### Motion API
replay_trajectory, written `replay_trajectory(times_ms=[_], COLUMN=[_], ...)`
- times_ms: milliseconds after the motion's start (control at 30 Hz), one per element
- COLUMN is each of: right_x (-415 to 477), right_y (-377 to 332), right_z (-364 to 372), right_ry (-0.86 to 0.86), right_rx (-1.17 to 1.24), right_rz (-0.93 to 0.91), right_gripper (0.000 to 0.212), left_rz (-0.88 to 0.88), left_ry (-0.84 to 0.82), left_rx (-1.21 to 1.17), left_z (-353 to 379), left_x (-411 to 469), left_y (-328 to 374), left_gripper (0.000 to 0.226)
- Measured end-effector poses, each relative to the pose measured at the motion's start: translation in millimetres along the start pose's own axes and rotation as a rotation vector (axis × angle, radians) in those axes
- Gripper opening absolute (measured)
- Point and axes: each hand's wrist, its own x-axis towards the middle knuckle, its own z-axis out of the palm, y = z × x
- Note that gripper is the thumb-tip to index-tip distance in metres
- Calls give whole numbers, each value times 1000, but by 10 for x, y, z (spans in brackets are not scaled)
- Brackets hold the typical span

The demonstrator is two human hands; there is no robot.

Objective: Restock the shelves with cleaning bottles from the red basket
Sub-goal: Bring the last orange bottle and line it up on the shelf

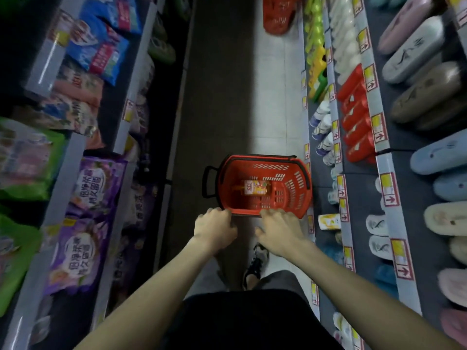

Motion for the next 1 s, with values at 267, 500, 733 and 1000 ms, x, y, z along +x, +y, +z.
replay_trajectory(times_ms=[267,500,733,1000], right_x=[1147,1974,2626,3396], right_y=[26,62,270,763], right_z=[115,73,120,703], right_ry=[-137,-248,-254,-278], right_rx=[2,129,66,68], right_rz=[42,189,222,229], right_gripper=[42,43,41,41], left_rz=[66,69,60,33], left_ry=[-139,-265,-330,-352], left_rx=[6,-44,-21,-34], left_z=[-126,-378,-291,218], left_x=[1194,2020,2647,3561], left_y=[-202,-357,-387,-131], left_gripper=[41,39,49,58])
